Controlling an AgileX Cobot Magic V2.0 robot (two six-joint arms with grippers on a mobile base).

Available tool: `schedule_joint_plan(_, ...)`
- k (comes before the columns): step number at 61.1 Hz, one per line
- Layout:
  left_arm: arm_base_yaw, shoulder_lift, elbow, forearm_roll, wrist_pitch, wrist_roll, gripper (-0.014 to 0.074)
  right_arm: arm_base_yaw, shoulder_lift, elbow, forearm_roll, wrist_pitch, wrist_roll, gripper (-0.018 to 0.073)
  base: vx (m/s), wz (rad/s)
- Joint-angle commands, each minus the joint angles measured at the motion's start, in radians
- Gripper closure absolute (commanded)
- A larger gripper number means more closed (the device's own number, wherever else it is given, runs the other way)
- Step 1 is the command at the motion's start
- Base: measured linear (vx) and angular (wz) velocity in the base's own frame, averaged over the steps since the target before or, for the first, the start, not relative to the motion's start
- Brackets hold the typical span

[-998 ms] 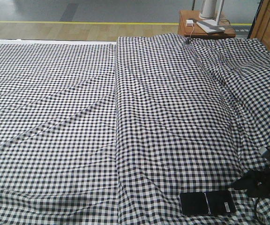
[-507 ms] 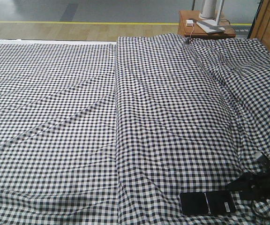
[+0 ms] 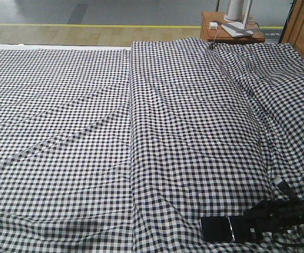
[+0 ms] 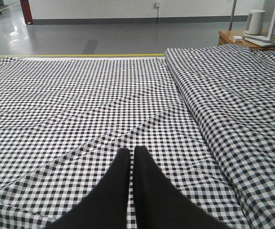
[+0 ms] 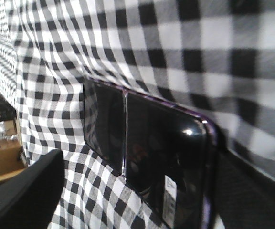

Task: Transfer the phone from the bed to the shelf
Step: 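Close the right gripper on the black phone's edge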

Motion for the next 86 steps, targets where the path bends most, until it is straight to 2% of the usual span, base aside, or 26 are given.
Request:
schedule_joint_plan(1, -0.006, -0.005, 0.003, -0.009, -0.073, -0.004, 0.0596, 0.023, -0.034, -0.008, 0.022, 0.074, -0.012, -0.0016, 0.0, 0.0)
schedule_joint_plan(24, -0.006, -0.005, 0.003, -0.009, -0.073, -0.004, 0.0596, 0.096, -0.008, -0.008, 0.041, 0.106, -0.036, -0.0006, 0.0, 0.0)
schedule_joint_plan(34, -0.006, -0.005, 0.003, -0.009, -0.073, -0.004, 0.0596, 0.096, -0.008, -0.008, 0.04, 0.109, -0.036, 0.0061, 0.0, 0.0)
schedule_joint_plan(40, -0.006, -0.005, 0.003, -0.009, -0.073, -0.004, 0.0596, 0.095, -0.008, -0.008, 0.036, 0.114, -0.038, 0.0137, 0.0, 0.0)
schedule_joint_plan(48, -0.006, -0.005, 0.003, -0.009, -0.073, -0.004, 0.0596, 0.095, -0.011, -0.008, 0.036, 0.124, -0.048, 0.0287, 0.0, 0.0)
schedule_joint_plan(60, -0.006, -0.005, 0.003, -0.009, -0.073, -0.004, 0.0596, 0.095, -0.026, -0.01, 0.032, 0.145, -0.065, 0.0571, 0.0, 0.0)
schedule_joint_plan(77, -0.006, -0.005, 0.003, -0.009, -0.073, -0.004, 0.0596, 0.094, -0.072, -0.01, 0.029, 0.221, -0.085, 0.0568, 0.0, 0.0)
schedule_joint_plan(86, -0.006, -0.005, 0.003, -0.009, -0.073, -0.004, 0.0596, 0.092, -0.122, -0.008, -0.004, 0.221, -0.05, 0.0566, 0.0, 0.0)
